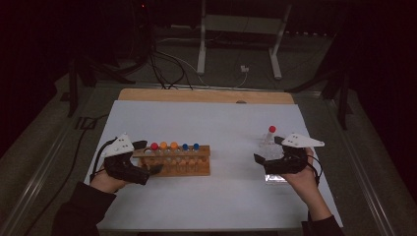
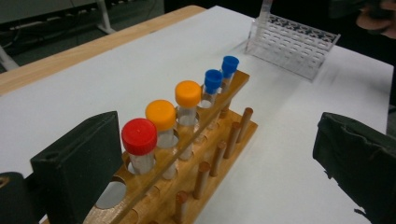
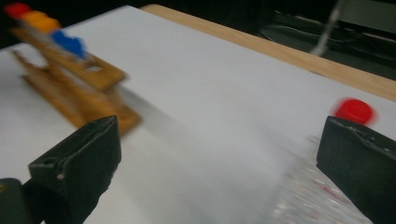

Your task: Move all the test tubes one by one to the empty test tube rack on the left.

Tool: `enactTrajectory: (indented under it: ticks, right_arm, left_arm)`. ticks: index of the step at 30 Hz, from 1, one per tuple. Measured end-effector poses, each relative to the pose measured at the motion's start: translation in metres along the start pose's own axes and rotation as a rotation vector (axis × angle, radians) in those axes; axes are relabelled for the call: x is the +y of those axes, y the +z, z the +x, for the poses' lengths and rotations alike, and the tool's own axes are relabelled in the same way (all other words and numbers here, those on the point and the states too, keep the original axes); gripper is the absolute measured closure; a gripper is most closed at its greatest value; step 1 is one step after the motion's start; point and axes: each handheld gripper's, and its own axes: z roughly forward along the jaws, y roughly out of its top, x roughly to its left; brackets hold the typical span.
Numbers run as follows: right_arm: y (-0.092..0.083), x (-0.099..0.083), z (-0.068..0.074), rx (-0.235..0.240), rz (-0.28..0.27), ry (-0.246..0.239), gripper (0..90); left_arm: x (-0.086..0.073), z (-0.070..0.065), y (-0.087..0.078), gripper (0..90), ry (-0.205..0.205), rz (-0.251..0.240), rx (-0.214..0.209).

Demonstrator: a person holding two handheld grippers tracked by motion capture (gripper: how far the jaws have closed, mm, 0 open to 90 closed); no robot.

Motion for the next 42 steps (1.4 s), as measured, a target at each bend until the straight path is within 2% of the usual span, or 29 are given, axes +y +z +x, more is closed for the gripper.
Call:
enactTrajectory:
  ticks: [2, 3, 5, 9, 15, 17, 22, 24, 26, 32, 40, 42]
  right_arm:
    - [0.003, -0.003, -0.009, -0.019, 0.013, 0.015, 0.7]
    - [0.005, -0.005, -0.013, -0.029, 0.017, 0.019, 3.4]
    - [0.008, -0.009, -0.02, -0.045, 0.026, 0.031, 3.7]
    - [0.014, -0.015, -0.032, -0.073, 0.051, 0.051, 6.6]
    - [0.024, -0.017, -0.047, -0.087, 0.08, 0.067, 19.1]
    - [0.028, -0.016, -0.051, -0.096, 0.094, 0.074, 26.1]
    - [0.032, -0.015, -0.061, -0.086, 0.118, 0.081, 41.9]
    - [0.032, -0.014, -0.064, -0.084, 0.126, 0.073, 45.7]
    - [0.033, -0.013, -0.066, -0.093, 0.143, 0.042, 48.5]
    - [0.04, -0.01, -0.07, -0.089, 0.161, 0.02, 57.3]
    - [0.047, -0.008, -0.075, -0.068, 0.173, 0.023, 73.6]
    - [0.048, -0.007, -0.074, -0.067, 0.177, 0.017, 74.7]
  left_arm:
    - [0.0, 0.0, 0.0, 2.2, -0.003, 0.001, -0.014]
    - [0.0, -0.001, 0.0, 2.2, 0.001, 0.003, -0.006]
    - [-0.001, 0.0, 0.0, 2.3, -0.005, 0.002, -0.016]
    - [-0.002, 0.0, 0.0, 2.2, -0.003, 0.007, -0.008]
    - [-0.002, 0.0, 0.001, 2.3, -0.004, 0.006, -0.012]
    - [-0.002, 0.0, 0.001, 2.3, -0.003, 0.007, -0.017]
    - [-0.002, 0.0, 0.0, 2.3, -0.002, 0.002, -0.013]
    - [-0.002, -0.001, 0.0, 2.3, -0.001, 0.003, -0.011]
    - [-0.002, 0.0, 0.0, 2.3, -0.003, 0.001, -0.014]
    - [-0.002, 0.0, 0.0, 2.3, -0.002, 0.002, -0.011]
    - [-0.002, 0.001, 0.001, 2.3, -0.002, 0.004, -0.009]
    - [-0.002, 0.001, 0.0, 2.3, -0.001, 0.003, -0.007]
